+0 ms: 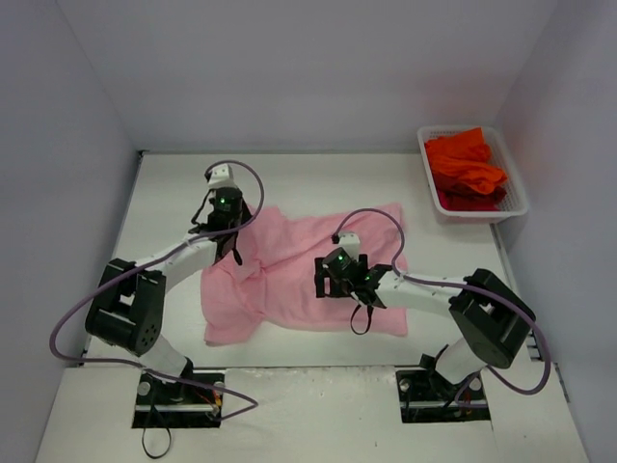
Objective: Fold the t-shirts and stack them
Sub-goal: Flatten the tshirt out
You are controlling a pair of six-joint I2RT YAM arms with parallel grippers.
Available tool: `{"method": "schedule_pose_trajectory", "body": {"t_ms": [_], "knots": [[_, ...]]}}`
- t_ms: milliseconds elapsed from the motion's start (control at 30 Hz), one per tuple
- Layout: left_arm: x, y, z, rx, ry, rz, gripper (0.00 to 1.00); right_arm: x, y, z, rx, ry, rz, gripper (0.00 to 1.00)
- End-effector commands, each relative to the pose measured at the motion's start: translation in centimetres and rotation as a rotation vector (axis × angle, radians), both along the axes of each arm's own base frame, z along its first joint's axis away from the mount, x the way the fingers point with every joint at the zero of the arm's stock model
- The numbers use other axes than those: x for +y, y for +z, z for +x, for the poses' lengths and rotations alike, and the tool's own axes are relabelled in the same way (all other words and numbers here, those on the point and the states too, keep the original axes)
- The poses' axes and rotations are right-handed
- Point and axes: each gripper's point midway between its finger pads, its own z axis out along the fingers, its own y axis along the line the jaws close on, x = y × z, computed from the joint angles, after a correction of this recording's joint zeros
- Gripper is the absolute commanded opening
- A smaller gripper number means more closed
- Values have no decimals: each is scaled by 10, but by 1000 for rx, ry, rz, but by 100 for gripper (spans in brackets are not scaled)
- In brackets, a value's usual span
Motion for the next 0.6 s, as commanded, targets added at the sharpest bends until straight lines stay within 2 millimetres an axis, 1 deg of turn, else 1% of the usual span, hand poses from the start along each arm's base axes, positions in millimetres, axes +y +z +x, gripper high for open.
{"method": "schedule_pose_trajectory", "body": {"t_ms": [0,33,200,233,267,367,433,467,533,567], "knots": [[4,72,37,-195,7,-32,0,2,21,9,-70,-31,32,82],[6,80,40,-214,10,-29,0,2,22,10,-72,-31,34,82],[19,94,56,-254,9,-26,0,3,28,11,-82,-31,43,82],[19,95,59,-256,-4,-34,0,3,30,12,-89,-35,44,82],[25,95,63,-262,3,-40,0,2,31,13,-90,-36,42,82],[30,92,68,-277,-9,-41,0,0,36,15,-107,-49,41,82],[30,90,70,-285,-22,-44,0,-3,43,16,-121,-65,48,82],[27,90,72,-295,-46,-56,0,-6,45,17,-132,-77,46,82],[29,84,71,-292,-51,-72,0,-8,54,20,-156,-95,61,82],[26,87,71,-307,-66,-89,0,-11,58,22,-173,-110,58,82]]}}
